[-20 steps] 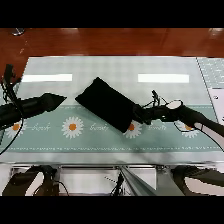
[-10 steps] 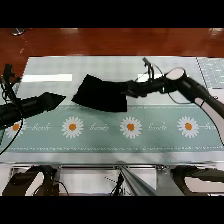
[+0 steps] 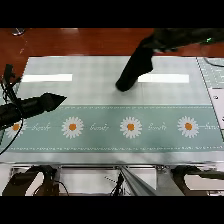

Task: Fold the shirts.

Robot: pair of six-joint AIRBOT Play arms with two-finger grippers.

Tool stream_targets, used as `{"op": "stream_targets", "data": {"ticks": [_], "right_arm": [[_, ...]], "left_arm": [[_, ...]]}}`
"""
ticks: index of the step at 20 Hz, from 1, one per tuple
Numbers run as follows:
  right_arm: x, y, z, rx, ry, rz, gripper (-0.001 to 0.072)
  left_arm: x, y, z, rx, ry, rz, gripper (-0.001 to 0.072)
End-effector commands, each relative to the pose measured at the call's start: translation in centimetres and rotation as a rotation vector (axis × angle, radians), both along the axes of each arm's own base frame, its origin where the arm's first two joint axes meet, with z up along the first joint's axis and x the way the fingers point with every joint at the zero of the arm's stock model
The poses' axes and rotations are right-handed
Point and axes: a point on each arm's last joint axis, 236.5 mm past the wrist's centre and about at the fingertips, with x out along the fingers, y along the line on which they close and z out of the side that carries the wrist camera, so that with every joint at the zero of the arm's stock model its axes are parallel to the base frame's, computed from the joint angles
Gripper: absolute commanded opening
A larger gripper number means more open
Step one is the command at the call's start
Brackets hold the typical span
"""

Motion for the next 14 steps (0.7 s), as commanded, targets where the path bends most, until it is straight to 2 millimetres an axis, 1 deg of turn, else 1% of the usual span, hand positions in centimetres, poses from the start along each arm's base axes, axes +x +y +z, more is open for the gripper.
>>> {"op": "stream_targets", "data": {"ticks": [1,4,7,9,11,13,14], "right_arm": [[-0.9,-7.7,2.7,-0.053,0.031,-0.091,0.0022],[-2.7,-15.4,3.0,-0.066,0.100,-0.223,0.0023],[-5.4,-21.7,4.1,-0.076,0.129,-0.356,0.0022],[-8.0,-24.6,4.1,-0.087,0.176,-0.406,0.0021],[-11.1,-27.1,3.5,-0.117,0.256,-0.459,0.0020],[-13.7,-30.4,3.3,-0.164,0.297,-0.602,0.0019],[-15.1,-31.7,3.0,-0.178,0.322,-0.665,0.0019]], "left_arm": [[-0.1,0.0,0.0,-0.004,0.005,0.000,0.0027],[-1.0,-0.6,-0.4,-0.006,0.033,-0.040,0.0026],[-1.1,-0.7,-0.4,-0.006,0.036,-0.045,0.0026],[-1.1,-0.7,-0.4,-0.006,0.036,-0.045,0.0026],[-1.1,-0.7,-0.4,-0.006,0.036,-0.045,0.0026],[-1.1,-0.7,-0.4,-0.006,0.035,-0.045,0.0027],[-1.1,-0.7,-0.4,-0.006,0.035,-0.045,0.0027]]}}
